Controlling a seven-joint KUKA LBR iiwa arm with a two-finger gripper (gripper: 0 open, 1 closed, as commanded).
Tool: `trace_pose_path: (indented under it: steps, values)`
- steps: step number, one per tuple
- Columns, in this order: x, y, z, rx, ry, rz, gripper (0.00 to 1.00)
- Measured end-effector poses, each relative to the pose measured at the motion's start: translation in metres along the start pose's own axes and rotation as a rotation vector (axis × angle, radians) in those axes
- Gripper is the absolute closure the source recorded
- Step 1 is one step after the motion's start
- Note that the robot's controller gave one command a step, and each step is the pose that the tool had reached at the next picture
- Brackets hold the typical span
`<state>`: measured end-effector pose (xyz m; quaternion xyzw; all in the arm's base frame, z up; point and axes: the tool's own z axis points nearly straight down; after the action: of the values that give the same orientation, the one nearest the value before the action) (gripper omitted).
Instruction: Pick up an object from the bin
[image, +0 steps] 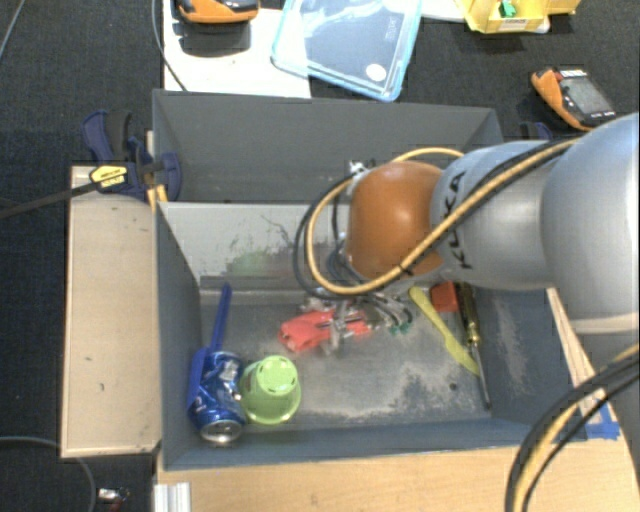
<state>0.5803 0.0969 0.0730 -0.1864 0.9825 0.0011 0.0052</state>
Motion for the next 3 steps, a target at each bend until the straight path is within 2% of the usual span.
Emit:
trace_pose_path:
  steps: [1, 2, 3]
  values:
    - [0.000, 0.000, -0.004, 0.000, -0.003, 0.003, 1.00]
    - [0.001, 0.000, -0.030, -0.001, 0.000, 0.007, 1.00]
    - [0.000, 0.000, -0.043, -0.001, -0.004, 0.009, 1.00]
